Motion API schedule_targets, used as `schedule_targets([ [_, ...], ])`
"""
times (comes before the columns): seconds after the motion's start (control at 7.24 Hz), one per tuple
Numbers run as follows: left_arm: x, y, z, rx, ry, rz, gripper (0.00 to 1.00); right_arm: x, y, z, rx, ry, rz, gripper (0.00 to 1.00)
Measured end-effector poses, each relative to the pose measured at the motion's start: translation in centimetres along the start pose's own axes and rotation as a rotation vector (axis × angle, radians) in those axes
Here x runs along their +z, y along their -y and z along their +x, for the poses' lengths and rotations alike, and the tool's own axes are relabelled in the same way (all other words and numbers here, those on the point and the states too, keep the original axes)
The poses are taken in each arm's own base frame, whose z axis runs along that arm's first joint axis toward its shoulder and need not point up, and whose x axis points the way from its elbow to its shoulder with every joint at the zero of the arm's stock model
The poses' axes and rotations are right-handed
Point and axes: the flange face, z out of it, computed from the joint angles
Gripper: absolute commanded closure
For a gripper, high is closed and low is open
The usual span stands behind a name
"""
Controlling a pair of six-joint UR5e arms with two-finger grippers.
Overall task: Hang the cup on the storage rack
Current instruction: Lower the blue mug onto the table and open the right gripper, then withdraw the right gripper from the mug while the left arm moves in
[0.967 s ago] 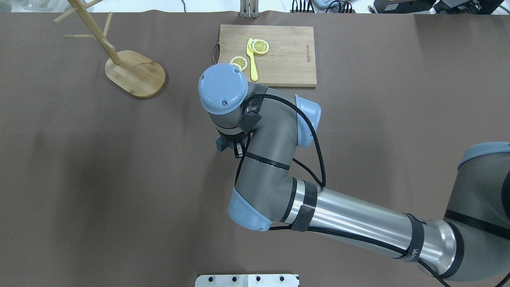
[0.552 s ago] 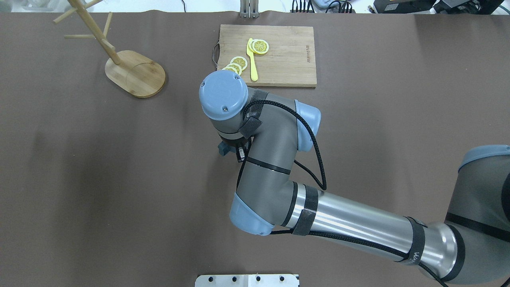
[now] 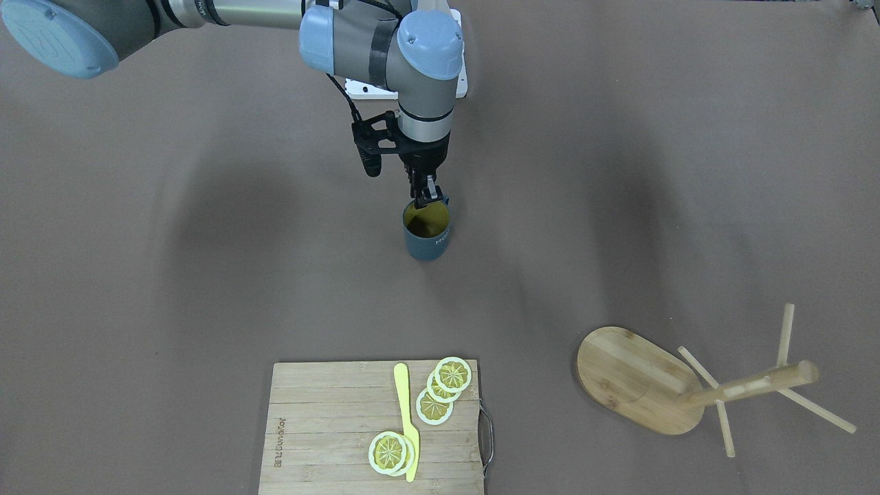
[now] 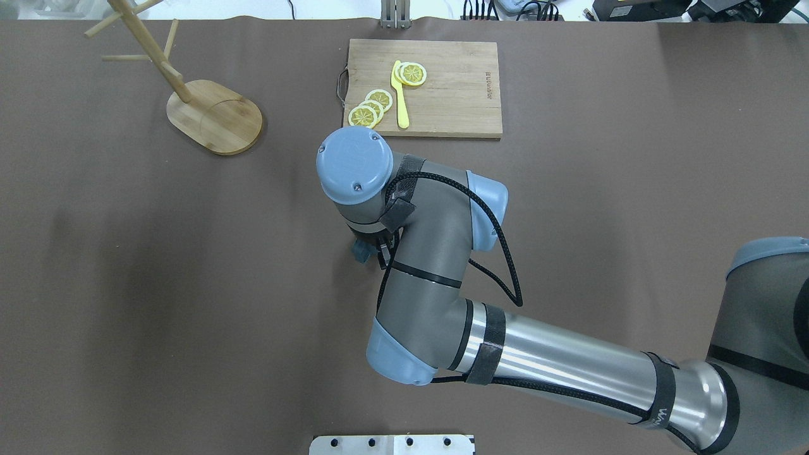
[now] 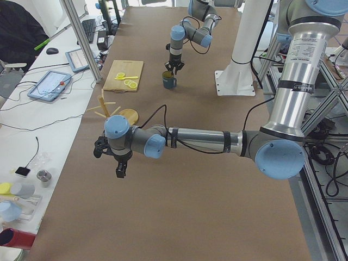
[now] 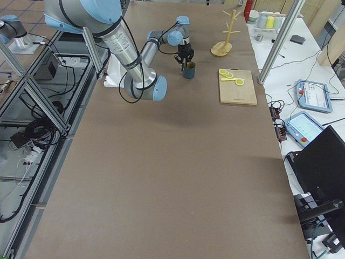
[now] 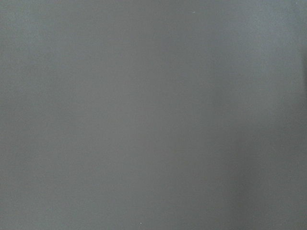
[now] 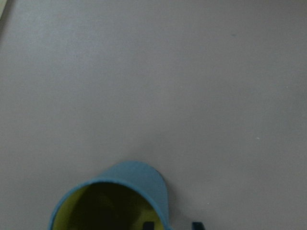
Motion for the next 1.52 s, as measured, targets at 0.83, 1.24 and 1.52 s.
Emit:
schedule_targets([
  [0.83,-5.4,-1.6,6.5,-0.031,-0.034,0.094,0.02,-11.1,10.1,3.8,-0.161,0.07,-0.09,0.0],
  [1.24,-10.9,-6.6,18.2,-0.083,-0.106,0.114,0.02,-13.1,20.7,2.3,-0.272,0.066,-0.089,0.0],
  [1.52,-12.1,-7.6,27.9,-0.106,-0.185,0.094,0.02,-12.5,26.7,1.4,-0.364,0.051,-0.053,0.0],
])
